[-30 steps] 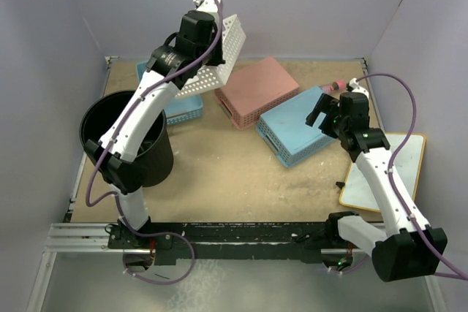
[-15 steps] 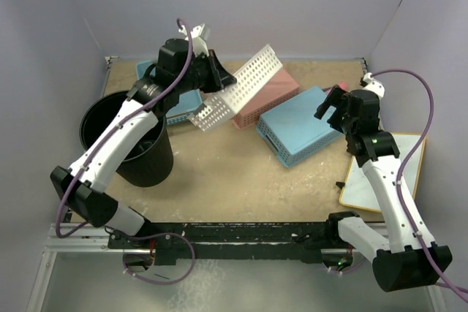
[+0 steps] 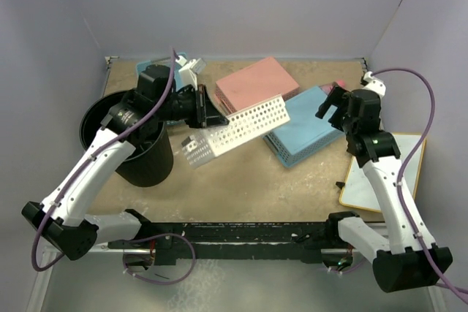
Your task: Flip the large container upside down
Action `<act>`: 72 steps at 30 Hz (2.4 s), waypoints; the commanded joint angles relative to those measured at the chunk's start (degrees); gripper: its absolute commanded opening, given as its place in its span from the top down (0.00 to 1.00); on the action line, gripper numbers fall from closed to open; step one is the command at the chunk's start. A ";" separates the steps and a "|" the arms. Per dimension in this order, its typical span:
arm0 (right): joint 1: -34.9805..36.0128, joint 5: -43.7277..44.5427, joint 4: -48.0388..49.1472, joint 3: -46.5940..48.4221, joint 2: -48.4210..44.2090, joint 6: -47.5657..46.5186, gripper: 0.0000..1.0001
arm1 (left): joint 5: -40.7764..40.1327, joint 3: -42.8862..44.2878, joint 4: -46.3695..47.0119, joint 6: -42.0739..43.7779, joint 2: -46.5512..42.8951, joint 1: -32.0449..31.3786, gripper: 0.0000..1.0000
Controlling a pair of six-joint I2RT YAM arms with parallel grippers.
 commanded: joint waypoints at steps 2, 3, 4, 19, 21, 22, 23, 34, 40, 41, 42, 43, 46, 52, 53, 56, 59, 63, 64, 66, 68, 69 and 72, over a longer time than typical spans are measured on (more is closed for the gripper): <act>-0.27 3.28 1.29 1.27 -4.86 -3.74 0.00 | 3.59 -8.41 0.85 -3.38 -3.42 -0.20 1.00; -0.28 2.31 1.34 1.09 -5.21 -4.38 0.00 | 3.64 -9.83 1.63 -4.18 -4.36 -0.20 1.00; -0.28 1.37 1.42 0.87 -5.38 -4.78 0.00 | 3.48 -11.29 2.33 -5.15 -5.16 -0.16 1.00; -0.28 -13.15 0.97 2.31 -3.12 -6.50 0.00 | -0.38 -23.34 9.61 -13.95 -8.65 -0.11 1.00; -0.28 -21.05 1.14 1.84 -2.58 -6.27 0.00 | -1.02 -25.41 11.50 -15.23 -9.18 -0.11 1.00; -0.28 -25.36 1.71 1.26 -2.37 -6.06 0.01 | -1.34 -26.17 12.05 -15.31 -9.42 -0.11 1.00; -0.24 -29.90 2.29 0.64 -2.19 -5.73 0.01 | -1.90 -27.10 12.30 -15.10 -9.76 -0.07 1.00; 1.80 -49.30 10.59 -9.54 -2.70 -2.76 0.00 | -5.99 -38.11 20.79 -21.07 -13.27 4.71 1.00; 5.88 -44.27 10.81 -10.83 0.99 -0.79 0.00 | -10.01 -39.14 14.74 -19.03 -14.01 6.66 1.00; 7.54 -42.55 10.67 -10.55 1.96 -0.03 0.00 | -11.18 -39.20 14.06 -18.52 -14.17 6.73 1.00; 9.26 -41.11 11.01 -10.41 3.00 0.75 0.00 | -11.74 -38.94 13.47 -17.62 -14.08 6.72 1.00; 10.84 -39.73 11.44 -10.31 3.80 1.65 0.00 | -12.47 -38.60 12.60 -16.90 -13.89 6.74 1.00; 13.63 -39.50 14.78 -10.56 6.35 4.52 0.00 | -13.92 -37.52 10.67 -15.11 -13.32 6.74 1.00; 14.31 -38.45 20.81 -11.55 7.24 8.66 0.01 | -9.28 -38.63 16.96 -16.33 -12.61 6.72 1.00; 14.31 -36.44 20.38 -11.21 7.07 8.88 0.00 | -8.45 -39.06 18.02 -16.86 -12.63 6.71 1.00; 14.01 -32.42 20.26 -10.51 7.46 10.77 0.00 | -7.07 -40.36 19.73 -17.52 -12.68 6.71 1.00; 13.01 -28.78 18.69 -5.55 10.91 5.65 0.00 | -6.72 -40.80 19.35 -16.89 -12.90 6.72 1.00; 11.67 -34.78 19.17 0.78 17.16 0.82 0.00 | -6.13 -41.57 20.19 -17.35 -13.34 6.78 1.00; 11.40 -36.76 19.81 1.35 18.14 0.76 0.00 | -5.95 -41.69 20.48 -17.46 -13.49 6.74 1.00; 11.11 -38.41 22.47 1.16 19.09 2.21 0.00 | -5.67 -41.84 20.97 -17.40 -13.79 6.75 1.00; 11.02 -38.63 24.07 0.74 19.54 3.83 0.00 | -5.64 -41.89 21.06 -17.14 -14.29 6.81 1.00; 10.97 -38.08 24.31 0.70 19.82 4.11 0.00 | -5.74 -41.89 21.18 -17.10 -14.41 6.79 1.00; 10.49 -33.86 19.86 2.89 21.23 2.66 0.01 | -5.54 -42.06 21.95 -17.42 -14.63 6.81 1.00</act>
